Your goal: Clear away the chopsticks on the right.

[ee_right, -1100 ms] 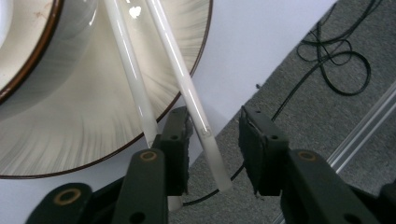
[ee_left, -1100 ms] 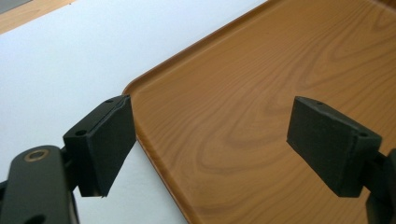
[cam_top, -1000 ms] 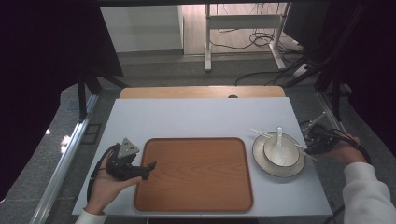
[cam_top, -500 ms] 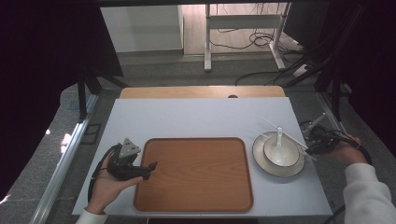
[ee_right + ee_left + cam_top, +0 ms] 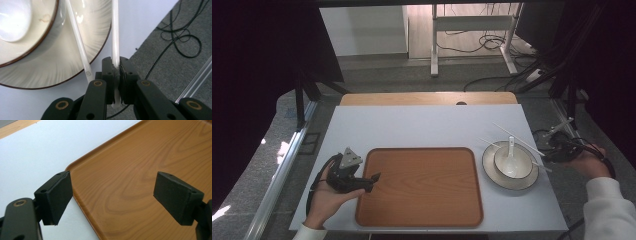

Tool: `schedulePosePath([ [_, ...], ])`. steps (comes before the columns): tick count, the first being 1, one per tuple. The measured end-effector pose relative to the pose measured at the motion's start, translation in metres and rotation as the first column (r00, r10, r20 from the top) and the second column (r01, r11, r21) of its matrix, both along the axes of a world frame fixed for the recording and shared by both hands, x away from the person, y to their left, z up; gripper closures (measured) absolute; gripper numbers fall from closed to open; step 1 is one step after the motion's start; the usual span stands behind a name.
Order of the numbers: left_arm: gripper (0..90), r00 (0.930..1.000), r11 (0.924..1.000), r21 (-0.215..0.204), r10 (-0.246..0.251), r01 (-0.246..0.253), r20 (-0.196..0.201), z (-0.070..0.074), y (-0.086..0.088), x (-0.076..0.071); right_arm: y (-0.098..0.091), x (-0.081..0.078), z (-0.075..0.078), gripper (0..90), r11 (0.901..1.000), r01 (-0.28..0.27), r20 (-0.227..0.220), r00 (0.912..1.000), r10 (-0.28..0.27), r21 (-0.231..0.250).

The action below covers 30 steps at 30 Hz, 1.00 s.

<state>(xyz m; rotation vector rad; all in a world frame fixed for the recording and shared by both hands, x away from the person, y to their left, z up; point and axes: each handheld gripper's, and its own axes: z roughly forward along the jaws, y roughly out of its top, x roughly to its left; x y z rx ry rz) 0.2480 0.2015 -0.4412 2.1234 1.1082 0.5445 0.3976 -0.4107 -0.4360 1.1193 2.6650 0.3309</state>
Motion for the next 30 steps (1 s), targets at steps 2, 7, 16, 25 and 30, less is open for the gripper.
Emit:
schedulePosePath([
  [2, 15.6, 1.0, 1.0, -0.002, 0.0, 0.0, 0.0, 0.0, 0.001, 0.001, -0.001, -0.004, 0.007, 84.1, 0.9996, 0.015, 0.021, 0.9997, -0.016, 0.025],
  [7, 15.6, 0.9999, 0.9999, -0.003, -0.01, 0.01, -0.008, -0.003, 0.001, 0.001, 0.003, -0.02, 0.029, 84.1, 0.9929, 0.041, 0.103, 0.9933, -0.052, 0.111],
  [16, 15.6, 0.9996, 0.9997, 0.002, -0.026, 0.026, 0.011, 0.003, -0.002, -0.001, 0.035, -0.071, 0.054, 84.2, 0.9729, -0.016, 0.26, 0.9645, -0.045, 0.231],
  [25, 15.6, 0.9998, 0.9998, 0.0, -0.018, 0.018, 0.011, 0.003, -0.001, -0.001, 0.061, -0.09, 0.054, 84.2, 0.9661, -0.044, 0.271, 0.9622, -0.028, 0.254],
  [30, 15.6, 0.9999, 0.9999, 0.001, -0.014, 0.014, 0.004, 0.001, 0.0, -0.002, 0.068, -0.092, 0.051, 84.2, 0.9613, -0.05, 0.267, 0.9634, -0.025, 0.271],
])
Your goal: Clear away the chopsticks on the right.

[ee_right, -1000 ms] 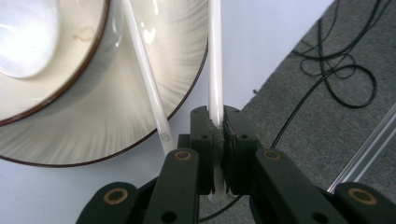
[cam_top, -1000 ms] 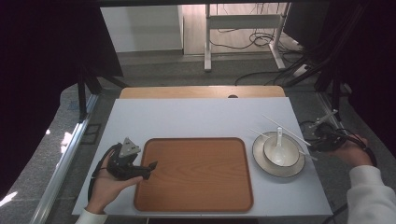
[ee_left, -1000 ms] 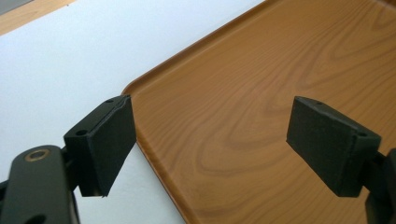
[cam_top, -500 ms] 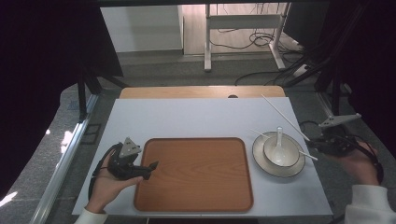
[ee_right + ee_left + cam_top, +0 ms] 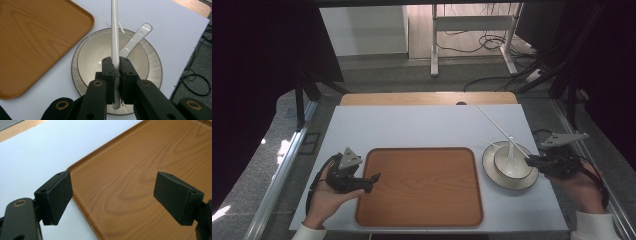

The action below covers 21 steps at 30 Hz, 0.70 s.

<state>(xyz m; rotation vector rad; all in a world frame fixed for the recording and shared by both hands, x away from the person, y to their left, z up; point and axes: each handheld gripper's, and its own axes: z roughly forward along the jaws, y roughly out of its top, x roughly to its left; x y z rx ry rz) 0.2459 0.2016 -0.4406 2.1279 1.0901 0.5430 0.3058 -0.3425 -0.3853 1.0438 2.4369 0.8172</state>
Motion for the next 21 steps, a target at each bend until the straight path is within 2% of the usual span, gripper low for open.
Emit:
schedulePosePath([
  [14, 15.6, 0.9999, 0.9999, 0.005, 0.013, -0.013, -0.001, 0.0, -0.004, -0.007, 0.025, -0.004, -0.009, 84.2, 0.9984, -0.03, -0.028, 0.9991, 0.031, 0.048],
  [21, 15.6, 0.9999, 0.9999, 0.004, 0.014, -0.014, 0.0, 0.0, -0.004, -0.008, 0.045, -0.005, -0.017, 84.2, 0.9956, -0.082, -0.05, 0.9952, 0.084, 0.046],
])
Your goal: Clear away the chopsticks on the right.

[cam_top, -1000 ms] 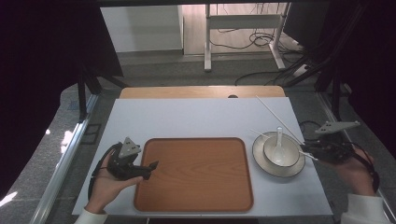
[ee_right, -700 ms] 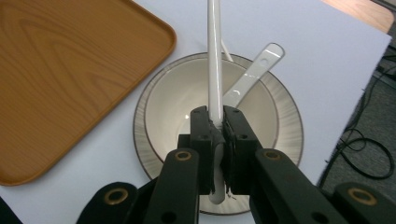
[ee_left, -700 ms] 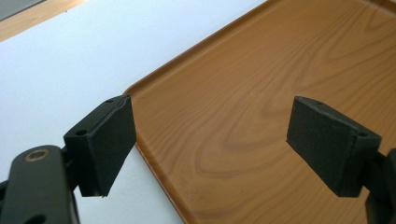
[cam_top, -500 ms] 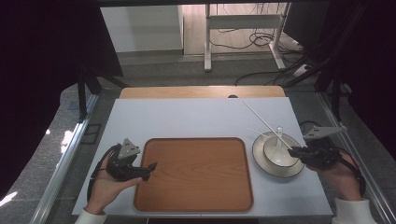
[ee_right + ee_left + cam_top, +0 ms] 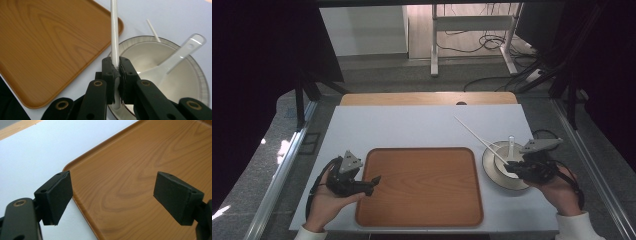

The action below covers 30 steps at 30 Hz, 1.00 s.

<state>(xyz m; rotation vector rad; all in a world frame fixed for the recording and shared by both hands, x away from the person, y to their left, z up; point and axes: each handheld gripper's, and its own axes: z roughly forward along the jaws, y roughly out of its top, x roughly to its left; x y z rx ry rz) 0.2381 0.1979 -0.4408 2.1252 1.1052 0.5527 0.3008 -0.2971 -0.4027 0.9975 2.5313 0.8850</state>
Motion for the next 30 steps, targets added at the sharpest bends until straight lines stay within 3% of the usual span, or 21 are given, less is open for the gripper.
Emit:
schedulePosePath([
  [12, 15.6, 1.0, 1.0, -0.001, 0.0, 0.0, -0.008, -0.001, 0.003, 0.001, 0.029, -0.004, -0.015, 84.2, 0.9983, -0.051, -0.036, 0.9981, 0.05, -0.03],
  [22, 15.6, 1.0, 1.0, -0.002, 0.002, -0.002, -0.006, 0.0, 0.003, 0.0, 0.044, -0.013, -0.028, 84.2, 0.9974, -0.063, -0.066, 0.996, 0.06, -0.035],
  [30, 15.6, 1.0, 1.0, -0.001, 0.0, 0.0, -0.008, 0.0, 0.003, 0.0, 0.059, -0.019, -0.042, 84.1, 0.993, -0.102, -0.104, 0.9899, 0.096, -0.059],
])
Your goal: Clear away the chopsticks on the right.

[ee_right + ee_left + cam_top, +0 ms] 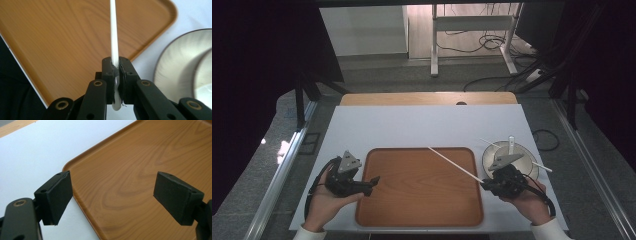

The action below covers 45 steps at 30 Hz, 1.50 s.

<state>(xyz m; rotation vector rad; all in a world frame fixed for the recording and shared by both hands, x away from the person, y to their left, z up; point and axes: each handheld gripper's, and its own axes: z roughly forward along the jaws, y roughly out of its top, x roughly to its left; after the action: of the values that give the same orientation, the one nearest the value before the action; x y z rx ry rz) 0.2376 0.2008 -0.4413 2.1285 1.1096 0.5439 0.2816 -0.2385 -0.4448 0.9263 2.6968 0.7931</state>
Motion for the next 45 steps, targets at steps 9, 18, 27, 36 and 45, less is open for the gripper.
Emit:
schedulePosePath([
  [9, 15.6, 1.0, 1.0, 0.008, -0.004, 0.004, -0.005, -0.002, -0.001, 0.001, 0.02, -0.001, -0.018, 84.1, 0.9982, -0.038, -0.044, 0.9984, 0.036, -0.046],
  [18, 15.6, 0.9998, 0.9998, 0.014, -0.013, 0.013, -0.012, -0.004, -0.003, 0.002, 0.034, -0.001, -0.033, 83.7, 0.9906, -0.065, -0.086, 0.9948, 0.055, -0.12],
  [27, 15.6, 0.9998, 0.9997, 0.019, -0.015, 0.015, -0.016, -0.005, -0.003, 0.002, 0.042, -0.004, -0.042, 83.3, 0.9816, -0.087, -0.13, 0.9893, 0.065, -0.17],
  [36, 15.6, 0.9994, 0.9994, 0.026, -0.022, 0.023, -0.025, -0.007, -0.006, 0.003, 0.047, -0.006, -0.046, 83.1, 0.9746, -0.105, -0.145, 0.9864, 0.076, -0.198],
  [45, 15.6, 0.9994, 0.9993, 0.028, -0.022, 0.023, -0.026, -0.007, -0.005, 0.003, 0.048, -0.006, -0.047, 82.9, 0.9723, -0.112, -0.145, 0.9859, 0.083, -0.205],
])
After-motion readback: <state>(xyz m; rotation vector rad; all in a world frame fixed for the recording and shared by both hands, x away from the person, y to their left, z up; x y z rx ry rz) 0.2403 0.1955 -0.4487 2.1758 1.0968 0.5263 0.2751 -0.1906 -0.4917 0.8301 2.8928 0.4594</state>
